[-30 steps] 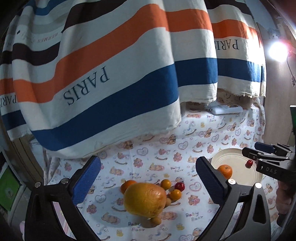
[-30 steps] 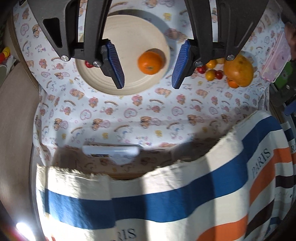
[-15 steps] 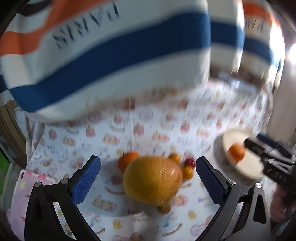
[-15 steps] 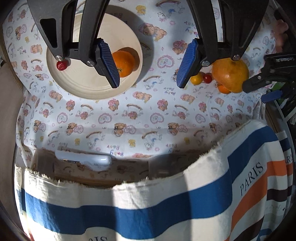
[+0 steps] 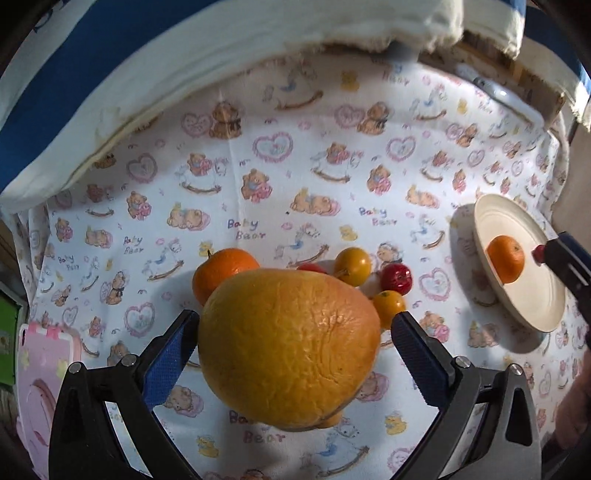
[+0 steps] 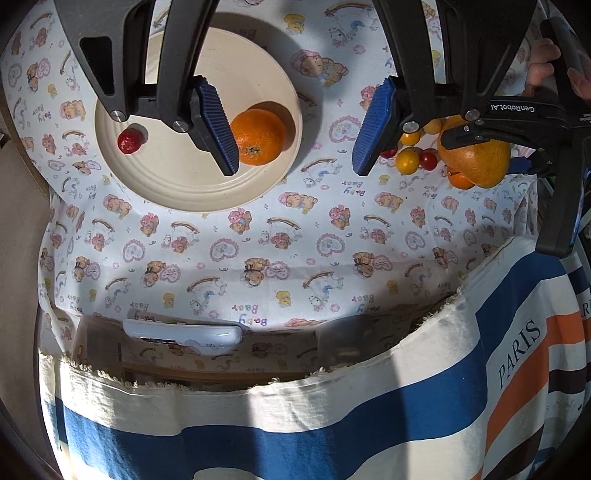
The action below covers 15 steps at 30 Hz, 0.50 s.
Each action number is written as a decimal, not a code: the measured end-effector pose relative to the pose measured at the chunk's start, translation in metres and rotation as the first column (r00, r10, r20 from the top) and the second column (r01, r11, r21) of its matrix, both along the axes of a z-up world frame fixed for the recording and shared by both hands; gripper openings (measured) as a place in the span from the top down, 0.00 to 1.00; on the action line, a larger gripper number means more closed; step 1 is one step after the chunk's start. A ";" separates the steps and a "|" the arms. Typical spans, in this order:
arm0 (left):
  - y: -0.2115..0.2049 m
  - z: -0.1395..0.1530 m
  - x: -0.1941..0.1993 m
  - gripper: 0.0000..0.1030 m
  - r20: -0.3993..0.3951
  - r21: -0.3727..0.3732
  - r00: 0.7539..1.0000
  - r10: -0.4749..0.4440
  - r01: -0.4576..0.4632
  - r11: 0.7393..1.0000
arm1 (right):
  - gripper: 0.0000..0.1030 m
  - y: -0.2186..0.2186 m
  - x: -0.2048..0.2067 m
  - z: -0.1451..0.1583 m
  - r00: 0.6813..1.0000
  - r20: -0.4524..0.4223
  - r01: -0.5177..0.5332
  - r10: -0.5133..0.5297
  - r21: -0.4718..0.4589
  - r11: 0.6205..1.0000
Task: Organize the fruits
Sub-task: 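Lower the left tool onto the yellow grapefruit and grasp it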
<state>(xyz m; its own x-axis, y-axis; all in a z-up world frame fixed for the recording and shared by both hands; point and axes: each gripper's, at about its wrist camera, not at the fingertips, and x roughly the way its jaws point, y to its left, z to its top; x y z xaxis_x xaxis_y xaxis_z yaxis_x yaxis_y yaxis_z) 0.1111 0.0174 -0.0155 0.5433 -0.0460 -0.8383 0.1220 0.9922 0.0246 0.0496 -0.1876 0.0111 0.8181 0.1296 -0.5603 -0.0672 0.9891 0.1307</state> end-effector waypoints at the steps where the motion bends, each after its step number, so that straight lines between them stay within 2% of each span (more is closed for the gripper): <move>1: 0.000 -0.002 0.002 0.01 -0.003 0.007 1.000 0.006 -0.006 1.000 | 0.36 0.000 0.000 0.000 1.000 0.001 -0.001 0.001 -0.001 1.000; 8: 0.002 -0.021 0.013 0.01 -0.033 0.000 0.999 0.015 -0.015 1.000 | 0.36 0.005 -0.003 0.000 1.000 0.009 -0.018 0.019 -0.030 0.999; 15: 0.003 -0.023 0.015 0.05 -0.020 -0.038 1.000 0.017 -0.018 0.999 | 0.36 0.004 -0.002 -0.002 1.000 0.001 -0.020 0.020 -0.034 0.999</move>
<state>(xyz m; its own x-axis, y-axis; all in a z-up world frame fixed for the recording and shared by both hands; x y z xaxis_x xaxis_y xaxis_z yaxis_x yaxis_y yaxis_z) 0.1263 0.0207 -0.0381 0.5281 -0.0683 -0.8464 0.1044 0.9944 -0.0152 0.0481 -0.1841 0.0087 0.8165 0.1264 -0.5634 -0.0869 0.9915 0.0965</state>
